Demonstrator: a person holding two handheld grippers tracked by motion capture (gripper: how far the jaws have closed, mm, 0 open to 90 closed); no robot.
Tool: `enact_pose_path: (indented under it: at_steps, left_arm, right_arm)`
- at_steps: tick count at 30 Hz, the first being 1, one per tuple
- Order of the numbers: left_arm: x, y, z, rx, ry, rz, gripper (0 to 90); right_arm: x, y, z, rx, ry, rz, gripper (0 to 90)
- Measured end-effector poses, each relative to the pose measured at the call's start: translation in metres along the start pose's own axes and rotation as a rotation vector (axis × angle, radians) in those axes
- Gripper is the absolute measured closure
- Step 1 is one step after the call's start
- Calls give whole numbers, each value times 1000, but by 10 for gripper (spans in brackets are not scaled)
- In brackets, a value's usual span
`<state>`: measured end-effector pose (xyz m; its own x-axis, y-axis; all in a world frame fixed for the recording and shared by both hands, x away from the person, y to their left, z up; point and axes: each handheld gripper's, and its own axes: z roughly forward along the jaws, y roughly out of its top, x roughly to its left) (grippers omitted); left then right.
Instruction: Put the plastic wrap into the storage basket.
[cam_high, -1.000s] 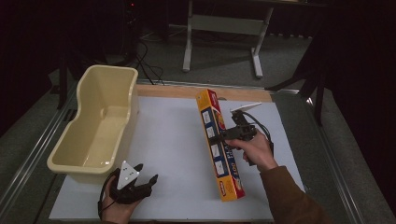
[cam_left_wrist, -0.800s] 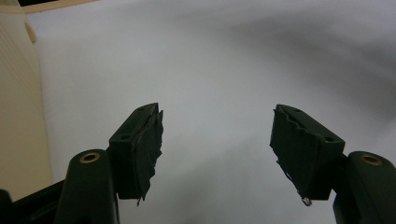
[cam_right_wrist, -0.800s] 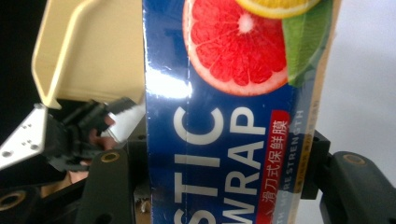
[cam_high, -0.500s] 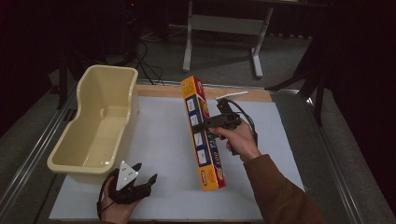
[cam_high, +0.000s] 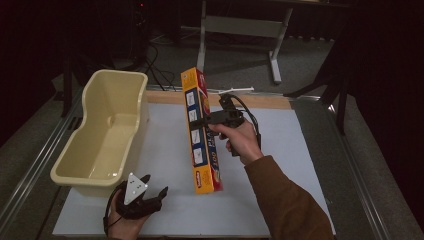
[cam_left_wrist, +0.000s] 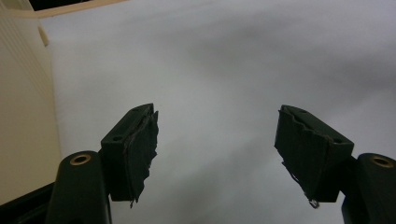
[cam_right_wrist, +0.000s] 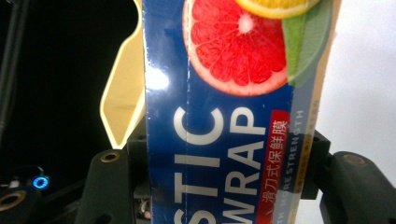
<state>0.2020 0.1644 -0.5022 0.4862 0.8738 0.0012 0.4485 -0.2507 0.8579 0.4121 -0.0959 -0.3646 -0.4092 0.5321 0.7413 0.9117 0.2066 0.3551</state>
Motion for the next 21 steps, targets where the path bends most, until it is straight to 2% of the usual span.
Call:
enact_pose_path:
  at_steps: [10, 15, 21]
  left_arm:
    - [-1, 0, -2, -8, -3, 6, 294]
    - [-1, 0, -3, -9, -3, 6, 293]
    - [0, 0, -5, -16, -2, 7, 292]
  right_arm:
    - [10, 12, 18, -48, 79, 39, 409]
    - [9, 15, 21, -64, 90, 56, 409]
    - [7, 22, 38, -68, 104, 98, 409]
